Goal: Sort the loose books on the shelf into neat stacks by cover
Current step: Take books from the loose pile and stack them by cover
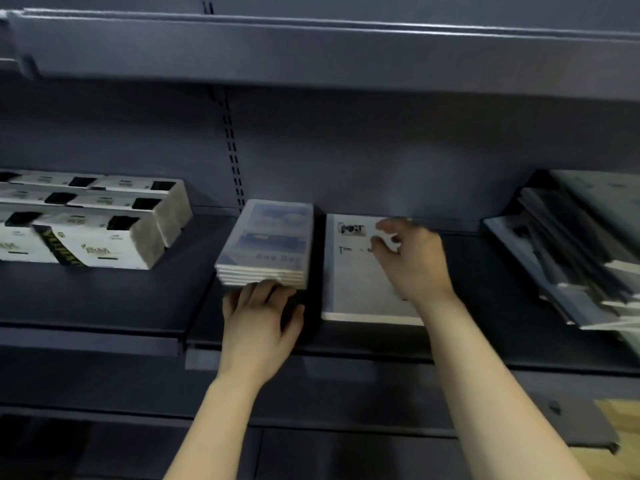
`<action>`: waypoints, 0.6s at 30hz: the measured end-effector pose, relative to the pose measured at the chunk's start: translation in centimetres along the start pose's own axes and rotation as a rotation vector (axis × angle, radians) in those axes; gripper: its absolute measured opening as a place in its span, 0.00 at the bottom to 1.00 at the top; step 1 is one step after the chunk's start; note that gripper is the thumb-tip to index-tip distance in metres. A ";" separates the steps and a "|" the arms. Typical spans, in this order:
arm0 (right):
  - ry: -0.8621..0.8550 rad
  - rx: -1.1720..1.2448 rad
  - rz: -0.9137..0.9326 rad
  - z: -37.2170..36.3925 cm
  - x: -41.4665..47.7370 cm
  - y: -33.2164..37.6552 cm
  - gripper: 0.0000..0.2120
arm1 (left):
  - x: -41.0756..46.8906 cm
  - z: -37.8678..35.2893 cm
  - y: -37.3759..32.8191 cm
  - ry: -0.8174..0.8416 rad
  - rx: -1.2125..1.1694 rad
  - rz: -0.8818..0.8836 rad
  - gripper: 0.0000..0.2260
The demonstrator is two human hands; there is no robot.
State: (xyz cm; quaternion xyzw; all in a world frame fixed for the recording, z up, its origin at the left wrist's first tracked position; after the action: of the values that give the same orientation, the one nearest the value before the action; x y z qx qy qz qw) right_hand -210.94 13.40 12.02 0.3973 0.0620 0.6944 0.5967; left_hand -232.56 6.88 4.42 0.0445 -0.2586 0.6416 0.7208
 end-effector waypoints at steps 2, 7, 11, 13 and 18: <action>-0.052 -0.023 -0.014 3.3 0.3 -1.3 0.13 | 0.1 -0.3 -2.1 0.007 -0.004 -0.010 0.19; -0.209 -0.134 0.052 12.4 0.5 -4.3 0.05 | 0.4 -1.7 -8.9 0.033 -0.038 -0.040 0.19; -0.228 -0.111 -0.068 18.4 0.5 -9.4 0.11 | 0.4 -3.3 -14.8 0.052 -0.078 -0.037 0.20; -0.254 -0.109 -0.107 21.4 0.0 -12.7 0.11 | 0.3 -4.1 -18.0 0.053 -0.081 -0.053 0.19; -0.316 -0.214 -0.071 28.0 -1.4 -19.4 0.13 | -0.6 -6.2 -24.1 0.037 -0.095 -0.038 0.19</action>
State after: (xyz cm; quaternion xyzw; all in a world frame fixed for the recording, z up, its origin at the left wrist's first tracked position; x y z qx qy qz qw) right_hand -178.28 6.71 19.42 0.4333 -0.0928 0.6044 0.6620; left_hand -207.81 4.63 5.29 0.0033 -0.2746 0.6155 0.7387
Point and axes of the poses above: each hand's wrist, its own x-axis towards the middle knuckle, its own z-axis out of the back of the hand, y = z × x, the point moved 6 cm from there along x, towards the middle knuckle, and after that the axes turned 3 degrees about -x, right-handed, at the moved point
